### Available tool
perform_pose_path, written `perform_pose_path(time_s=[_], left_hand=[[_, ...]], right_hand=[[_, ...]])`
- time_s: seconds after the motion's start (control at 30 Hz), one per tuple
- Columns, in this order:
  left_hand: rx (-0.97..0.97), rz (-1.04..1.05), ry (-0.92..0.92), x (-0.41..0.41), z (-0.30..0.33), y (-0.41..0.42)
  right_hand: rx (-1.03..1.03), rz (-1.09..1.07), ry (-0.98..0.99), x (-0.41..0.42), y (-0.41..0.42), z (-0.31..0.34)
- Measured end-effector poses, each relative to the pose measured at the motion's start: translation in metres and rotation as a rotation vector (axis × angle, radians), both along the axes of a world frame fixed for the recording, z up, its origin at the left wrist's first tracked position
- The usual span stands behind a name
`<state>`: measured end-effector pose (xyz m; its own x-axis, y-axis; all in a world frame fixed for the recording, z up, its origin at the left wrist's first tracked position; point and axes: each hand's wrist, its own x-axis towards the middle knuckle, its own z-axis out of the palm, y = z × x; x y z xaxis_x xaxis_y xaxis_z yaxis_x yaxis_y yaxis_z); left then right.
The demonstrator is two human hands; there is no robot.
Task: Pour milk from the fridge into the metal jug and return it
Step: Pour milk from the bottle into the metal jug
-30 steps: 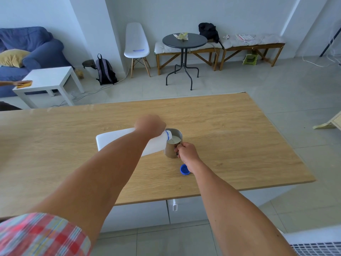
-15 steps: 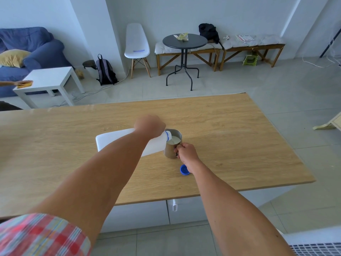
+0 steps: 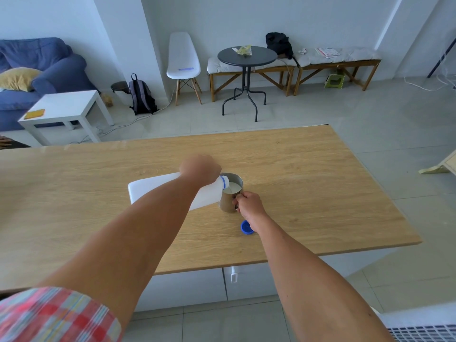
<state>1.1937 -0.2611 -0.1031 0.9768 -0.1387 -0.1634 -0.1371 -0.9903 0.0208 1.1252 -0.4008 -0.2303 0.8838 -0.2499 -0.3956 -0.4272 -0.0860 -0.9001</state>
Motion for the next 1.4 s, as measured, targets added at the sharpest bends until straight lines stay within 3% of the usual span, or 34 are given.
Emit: perform_pose_path(time_s=[1.4], left_hand=[[0.019,0.007,0.025,0.0013,0.0010,-0.0024]], right_hand=[[0.005,0.004,0.009,0.0030,0.0002,-0.0046]])
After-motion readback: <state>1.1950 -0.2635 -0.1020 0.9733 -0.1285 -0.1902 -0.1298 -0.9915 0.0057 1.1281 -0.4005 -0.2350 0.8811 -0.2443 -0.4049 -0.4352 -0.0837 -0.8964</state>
